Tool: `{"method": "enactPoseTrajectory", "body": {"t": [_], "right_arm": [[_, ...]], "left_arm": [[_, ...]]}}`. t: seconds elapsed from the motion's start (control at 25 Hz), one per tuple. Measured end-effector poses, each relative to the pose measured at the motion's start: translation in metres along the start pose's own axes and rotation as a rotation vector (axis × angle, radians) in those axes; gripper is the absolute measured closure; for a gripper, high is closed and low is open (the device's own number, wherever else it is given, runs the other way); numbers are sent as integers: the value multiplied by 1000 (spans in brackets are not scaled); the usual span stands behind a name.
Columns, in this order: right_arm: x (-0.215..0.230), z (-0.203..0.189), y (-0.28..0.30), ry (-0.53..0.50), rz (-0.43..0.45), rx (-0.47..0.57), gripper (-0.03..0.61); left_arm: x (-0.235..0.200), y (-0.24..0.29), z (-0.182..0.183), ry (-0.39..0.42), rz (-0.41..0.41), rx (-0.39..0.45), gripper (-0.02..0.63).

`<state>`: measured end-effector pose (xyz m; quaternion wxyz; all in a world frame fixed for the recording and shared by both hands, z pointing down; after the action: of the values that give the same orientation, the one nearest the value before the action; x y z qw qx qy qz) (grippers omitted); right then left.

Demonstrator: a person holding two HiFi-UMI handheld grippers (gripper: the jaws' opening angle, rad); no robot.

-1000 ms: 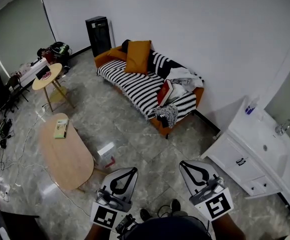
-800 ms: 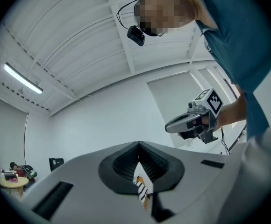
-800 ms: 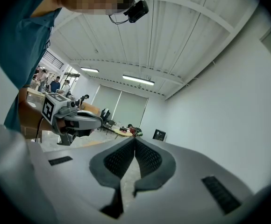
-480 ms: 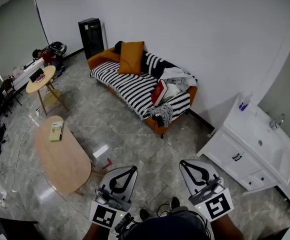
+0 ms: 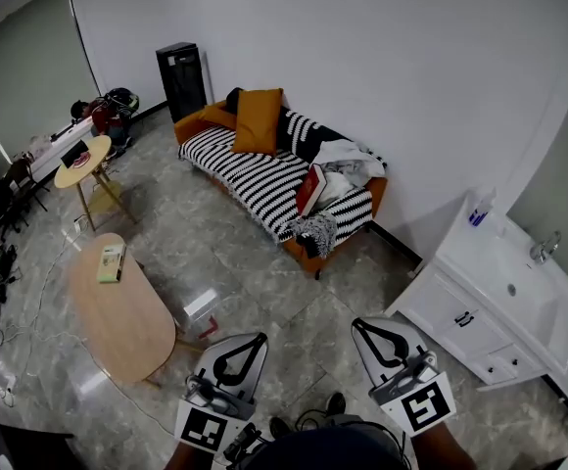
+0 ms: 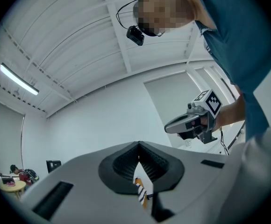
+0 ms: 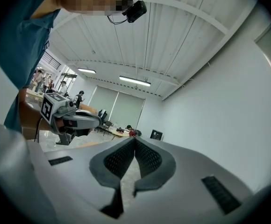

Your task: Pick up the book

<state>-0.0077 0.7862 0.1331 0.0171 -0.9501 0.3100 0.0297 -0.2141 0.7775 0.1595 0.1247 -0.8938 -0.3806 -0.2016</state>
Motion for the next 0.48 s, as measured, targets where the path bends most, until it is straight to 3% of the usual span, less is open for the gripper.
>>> {"method": "enactPoseTrajectory", "body": {"t": [0.48], "right_arm": [[107,-20,-20,44,63,21,565]], "left_arm": [[40,94,9,34,29,-45,609]]}}
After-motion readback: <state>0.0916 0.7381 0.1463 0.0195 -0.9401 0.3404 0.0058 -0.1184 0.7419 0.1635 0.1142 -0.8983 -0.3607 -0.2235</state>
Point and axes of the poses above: the fingertips, and each gripper's own axes: y forward along the fingers, x to its right, z out of its top, the point moved 6 cm from there along -y, backward along the fingers, and after that the axes turned 12 degrees about y, right-handed, at the moved point
